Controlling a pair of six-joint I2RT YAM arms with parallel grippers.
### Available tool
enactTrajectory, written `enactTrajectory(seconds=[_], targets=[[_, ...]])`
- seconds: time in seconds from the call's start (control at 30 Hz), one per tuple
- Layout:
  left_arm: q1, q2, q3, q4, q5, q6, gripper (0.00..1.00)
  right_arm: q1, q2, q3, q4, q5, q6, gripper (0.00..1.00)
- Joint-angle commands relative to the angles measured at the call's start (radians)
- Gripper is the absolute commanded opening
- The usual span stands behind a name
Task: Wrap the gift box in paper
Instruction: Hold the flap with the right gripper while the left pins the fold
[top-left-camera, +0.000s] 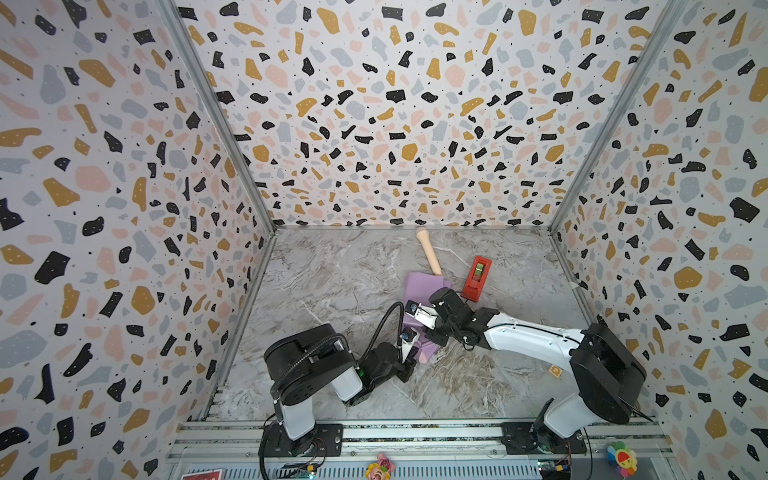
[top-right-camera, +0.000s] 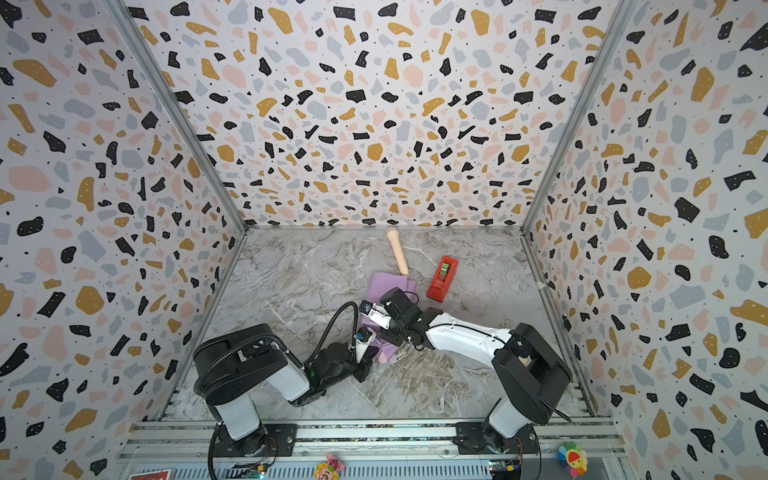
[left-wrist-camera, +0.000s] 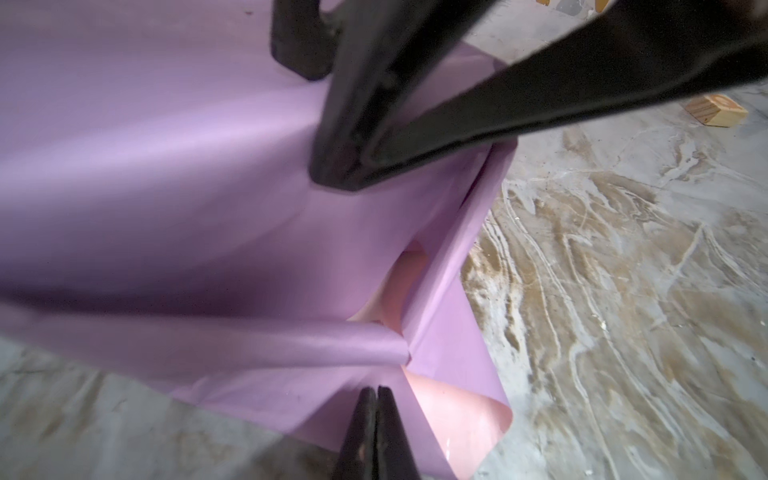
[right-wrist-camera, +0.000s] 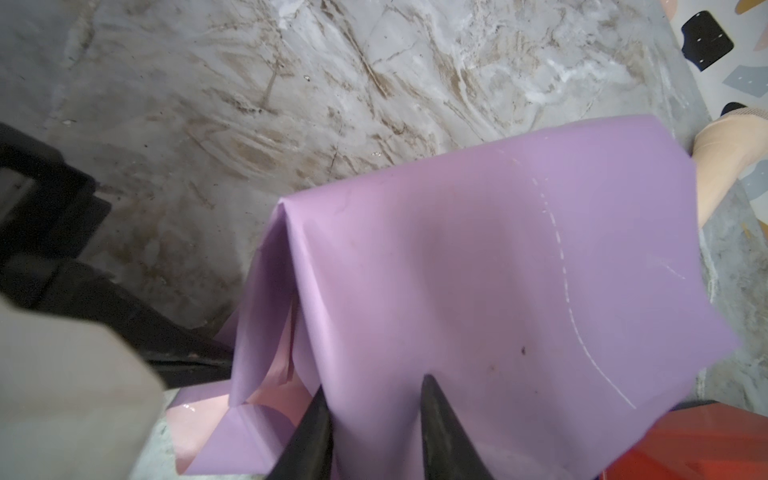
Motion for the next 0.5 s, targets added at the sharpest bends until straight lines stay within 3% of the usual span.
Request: enactTrajectory(seconds=[0.0,0.47], targets=[[-0.012,-0.001,-0.024,0.023,0.005,0.015,0.0,-0.024,0.087,-0.044,-0.165,0.013,0.059,0.33],[-0.055,-0.009,-0.044,0.044,0.001,0.031,0.0,-0.027,0.086,-0.045,-0.166,0.015,0.058,0.33]])
